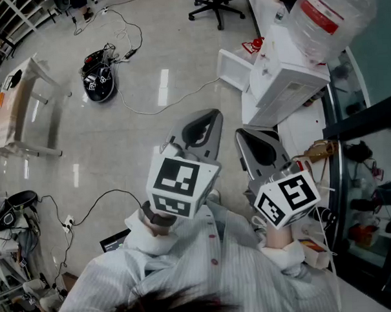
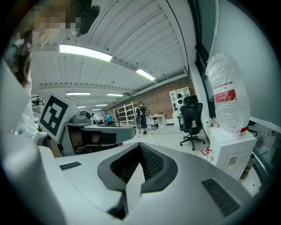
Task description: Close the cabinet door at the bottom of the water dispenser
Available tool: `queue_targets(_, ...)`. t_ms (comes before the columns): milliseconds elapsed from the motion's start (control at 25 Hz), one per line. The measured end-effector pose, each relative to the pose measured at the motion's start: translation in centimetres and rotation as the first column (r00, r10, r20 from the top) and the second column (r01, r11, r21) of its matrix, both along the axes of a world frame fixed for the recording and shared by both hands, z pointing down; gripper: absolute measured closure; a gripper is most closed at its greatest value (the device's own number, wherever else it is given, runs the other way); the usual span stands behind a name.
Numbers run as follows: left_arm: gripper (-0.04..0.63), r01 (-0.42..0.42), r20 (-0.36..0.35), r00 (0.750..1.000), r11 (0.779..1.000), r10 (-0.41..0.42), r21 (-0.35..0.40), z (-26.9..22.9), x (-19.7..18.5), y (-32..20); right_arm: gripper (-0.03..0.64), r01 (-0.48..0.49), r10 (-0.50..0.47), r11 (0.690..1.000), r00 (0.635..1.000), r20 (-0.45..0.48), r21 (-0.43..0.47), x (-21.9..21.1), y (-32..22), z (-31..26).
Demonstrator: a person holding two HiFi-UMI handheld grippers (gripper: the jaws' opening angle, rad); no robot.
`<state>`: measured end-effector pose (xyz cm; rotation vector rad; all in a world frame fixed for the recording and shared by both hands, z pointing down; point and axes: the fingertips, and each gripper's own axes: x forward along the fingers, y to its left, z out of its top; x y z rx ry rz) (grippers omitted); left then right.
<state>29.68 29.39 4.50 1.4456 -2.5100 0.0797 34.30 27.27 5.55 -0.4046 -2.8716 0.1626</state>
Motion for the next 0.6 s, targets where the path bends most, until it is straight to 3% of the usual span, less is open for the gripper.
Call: queue_targets(600, 0.586, 0.034, -0.01, 0.999, 0.999, -0.034, -0.008, 1.0, 1.0, -0.1, 0.603, -0.012, 0.012, 1.0, 1.0, -0.001, -0.027, 1.5, -1.2, 0.7)
